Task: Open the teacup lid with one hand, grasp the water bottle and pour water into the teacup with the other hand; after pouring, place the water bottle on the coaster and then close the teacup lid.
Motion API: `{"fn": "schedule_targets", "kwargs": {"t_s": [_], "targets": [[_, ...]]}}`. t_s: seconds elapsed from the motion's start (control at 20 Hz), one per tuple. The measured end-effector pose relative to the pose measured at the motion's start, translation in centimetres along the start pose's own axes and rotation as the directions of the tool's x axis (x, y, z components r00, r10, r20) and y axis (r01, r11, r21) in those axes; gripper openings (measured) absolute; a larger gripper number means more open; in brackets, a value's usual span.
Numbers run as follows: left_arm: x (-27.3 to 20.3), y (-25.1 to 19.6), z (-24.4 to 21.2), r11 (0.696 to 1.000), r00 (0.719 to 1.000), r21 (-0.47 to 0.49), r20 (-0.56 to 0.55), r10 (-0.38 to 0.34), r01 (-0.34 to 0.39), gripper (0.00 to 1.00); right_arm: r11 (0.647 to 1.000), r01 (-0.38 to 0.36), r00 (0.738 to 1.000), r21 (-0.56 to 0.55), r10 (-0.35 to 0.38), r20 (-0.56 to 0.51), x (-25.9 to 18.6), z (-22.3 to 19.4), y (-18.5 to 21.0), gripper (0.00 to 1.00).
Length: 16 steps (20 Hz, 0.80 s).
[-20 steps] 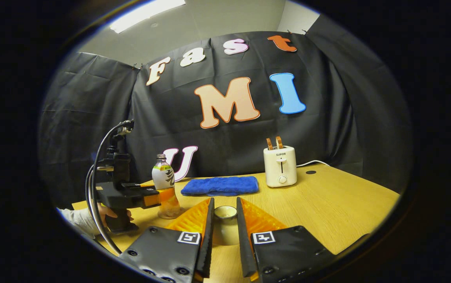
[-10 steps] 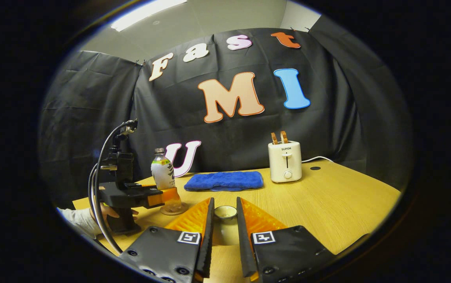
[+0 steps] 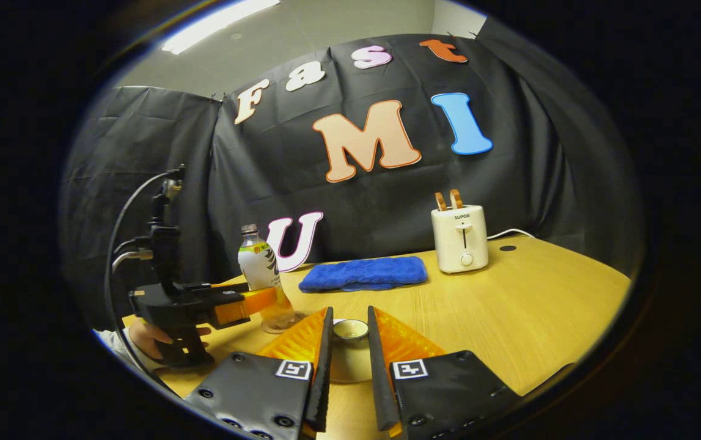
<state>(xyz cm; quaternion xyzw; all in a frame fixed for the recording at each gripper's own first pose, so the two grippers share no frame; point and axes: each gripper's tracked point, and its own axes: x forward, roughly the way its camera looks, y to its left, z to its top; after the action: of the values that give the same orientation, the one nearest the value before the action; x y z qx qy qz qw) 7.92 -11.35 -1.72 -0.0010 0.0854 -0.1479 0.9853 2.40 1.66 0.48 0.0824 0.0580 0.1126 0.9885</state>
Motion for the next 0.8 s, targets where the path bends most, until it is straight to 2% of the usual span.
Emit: {"fn": "schedule_targets", "kwargs": {"t_s": [0.05,0.25,0.4,0.45,0.65,0.7,0.75,0.8], "targets": [[-0.5,0.2,0.0,1.000,1.000,0.009,0.006,-0.001,0.001,0.89,1.000,-0.004,1.000,-0.001,0.004,-0.006,0.4,-0.2,0.3,0.36],[-2.1,1.3,-0.1,0.999,1.000,0.041,0.015,0.004,-0.005,0.89,1.000,-0.014,1.000,-0.004,0.014,-0.013,2.1,-0.5,1.4,0.31],[-3.2,2.1,-0.3,0.999,1.000,0.041,0.023,0.012,-0.013,0.90,1.000,-0.013,1.000,-0.004,0.013,-0.029,3.3,-1.1,2.0,0.36],[-3.6,2.3,-0.5,0.999,1.000,0.042,0.024,0.014,-0.015,0.90,1.000,-0.013,0.999,-0.009,0.012,-0.032,3.6,-1.3,2.2,0.31],[-4.6,2.8,-0.8,0.999,1.000,0.042,0.027,0.015,-0.016,0.89,0.999,-0.001,0.999,-0.050,-0.001,-0.046,4.5,-2.1,2.7,0.34],[-4.9,2.8,-0.8,0.999,0.999,0.040,0.030,0.013,-0.014,0.89,0.998,0.002,0.999,-0.060,-0.005,-0.048,4.7,-2.2,2.8,0.31],[-5.1,2.8,-0.8,0.999,0.999,0.040,0.031,0.011,-0.012,0.89,0.998,0.006,0.999,-0.067,-0.009,-0.052,4.8,-2.5,2.9,0.34],[-5.3,2.9,-0.8,0.999,0.999,0.041,0.031,0.010,-0.011,0.89,0.997,0.007,0.998,-0.074,-0.011,-0.055,4.9,-2.8,2.9,0.31]]}}
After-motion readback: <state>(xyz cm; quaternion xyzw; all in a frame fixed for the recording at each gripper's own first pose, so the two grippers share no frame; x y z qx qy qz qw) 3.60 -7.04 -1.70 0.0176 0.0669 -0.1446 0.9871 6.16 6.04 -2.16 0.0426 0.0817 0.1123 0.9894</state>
